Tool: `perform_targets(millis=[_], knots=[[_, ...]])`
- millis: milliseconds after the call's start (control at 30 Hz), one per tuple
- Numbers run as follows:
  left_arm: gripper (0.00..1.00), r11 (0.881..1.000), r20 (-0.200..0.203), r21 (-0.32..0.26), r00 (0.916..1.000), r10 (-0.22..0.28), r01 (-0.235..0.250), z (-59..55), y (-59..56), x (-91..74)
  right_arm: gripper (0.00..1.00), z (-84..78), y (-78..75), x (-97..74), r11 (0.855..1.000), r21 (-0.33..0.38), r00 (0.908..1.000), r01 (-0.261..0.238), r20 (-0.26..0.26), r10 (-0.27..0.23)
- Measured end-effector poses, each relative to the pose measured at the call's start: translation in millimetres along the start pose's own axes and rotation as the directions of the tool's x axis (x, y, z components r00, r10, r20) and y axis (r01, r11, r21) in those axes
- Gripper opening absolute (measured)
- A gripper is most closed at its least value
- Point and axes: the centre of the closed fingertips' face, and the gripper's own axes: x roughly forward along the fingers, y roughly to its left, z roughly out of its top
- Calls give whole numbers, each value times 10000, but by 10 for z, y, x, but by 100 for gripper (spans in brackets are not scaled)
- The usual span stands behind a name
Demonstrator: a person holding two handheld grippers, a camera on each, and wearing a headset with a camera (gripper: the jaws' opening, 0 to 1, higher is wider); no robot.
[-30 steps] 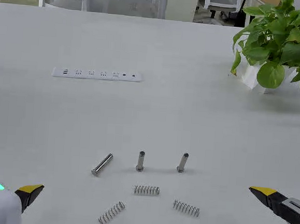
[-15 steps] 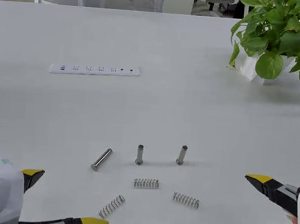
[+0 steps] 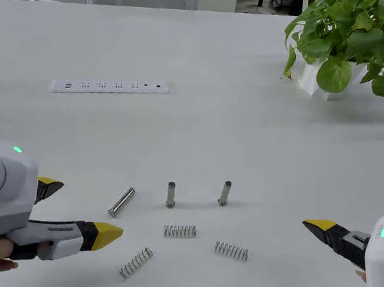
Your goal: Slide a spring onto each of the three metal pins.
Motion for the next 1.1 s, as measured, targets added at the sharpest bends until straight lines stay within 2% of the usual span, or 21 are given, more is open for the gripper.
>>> perform_targets(millis=[133,400,500,567,733,867,933,1067,1100], knots=[[68,9993,-149,364,9999,-3,9,48,32,90,99,-5,19,14,10000,36,10000,-7,-42,8],[49,9996,-512,154,9984,-236,244,53,95,285,99,6,47,62,9999,37,9999,-119,-108,119],[43,9992,-774,-213,9963,-361,345,28,117,373,99,-4,49,74,9999,46,9998,-146,-160,147],[39,9991,-894,-245,9953,-358,337,19,134,431,99,-8,51,81,9999,69,9997,-156,-163,157],[31,9986,-1492,-296,9876,-484,445,-47,144,545,98,-23,59,91,9998,116,9997,-177,-172,179],[28,9979,-1748,-411,9830,-562,497,-51,150,630,98,-47,64,91,9997,145,9996,-173,-211,176],[26,9969,-1993,-549,9777,-657,558,-68,141,661,98,-66,69,88,9996,194,9995,-190,-239,194],[21,9970,-2149,-553,9745,-644,537,-55,148,720,97,-104,69,84,9995,256,9994,-182,-286,189],[21,9969,-2290,-596,9713,-645,521,-70,152,736,97,-110,69,81,9995,265,9994,-173,-291,181]])
